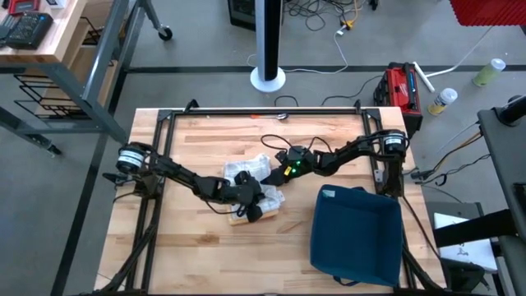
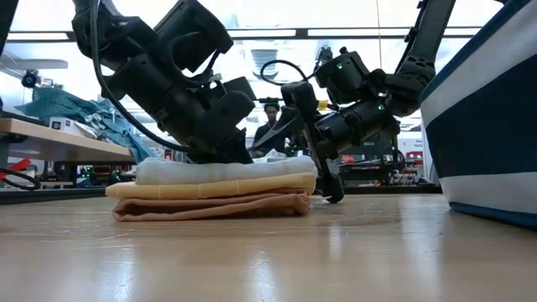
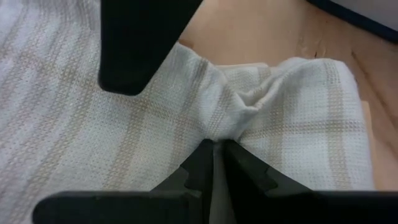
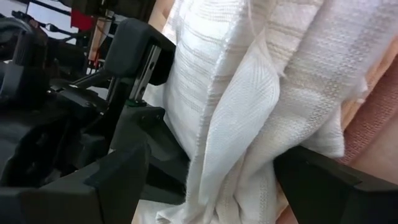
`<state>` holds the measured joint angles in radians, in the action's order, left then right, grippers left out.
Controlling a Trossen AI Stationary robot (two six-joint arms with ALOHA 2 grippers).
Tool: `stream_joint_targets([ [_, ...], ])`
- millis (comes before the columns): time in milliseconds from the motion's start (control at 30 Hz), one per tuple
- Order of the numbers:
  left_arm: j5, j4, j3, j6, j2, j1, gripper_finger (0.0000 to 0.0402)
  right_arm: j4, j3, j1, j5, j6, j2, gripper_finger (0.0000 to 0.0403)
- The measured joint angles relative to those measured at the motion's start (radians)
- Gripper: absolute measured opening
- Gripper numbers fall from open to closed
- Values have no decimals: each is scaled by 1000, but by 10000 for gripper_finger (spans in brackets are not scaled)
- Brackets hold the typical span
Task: Fold towel
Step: Stack the folded white towel on top of the folded yellow towel
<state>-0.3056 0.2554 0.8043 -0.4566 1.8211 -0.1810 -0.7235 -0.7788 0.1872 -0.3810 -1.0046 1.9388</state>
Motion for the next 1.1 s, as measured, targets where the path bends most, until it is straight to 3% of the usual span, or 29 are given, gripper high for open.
stream_joint_targets([
  [200,2,10,-1,3,1,1,36,5,-1,-7,17,19,1,307],
  [500,9,43,-2,11,3,12,36,62,-42,-40,47,96,8,223],
  [633,9,47,-2,11,3,12,36,156,-90,-48,69,170,12,196],
  [867,4,50,-2,11,3,13,36,150,-141,-52,64,198,66,149],
  [1000,0,50,-2,11,3,13,36,146,-166,-53,62,208,104,101],
  [1100,-1,50,-2,13,1,13,36,139,-168,-53,59,223,106,40],
])
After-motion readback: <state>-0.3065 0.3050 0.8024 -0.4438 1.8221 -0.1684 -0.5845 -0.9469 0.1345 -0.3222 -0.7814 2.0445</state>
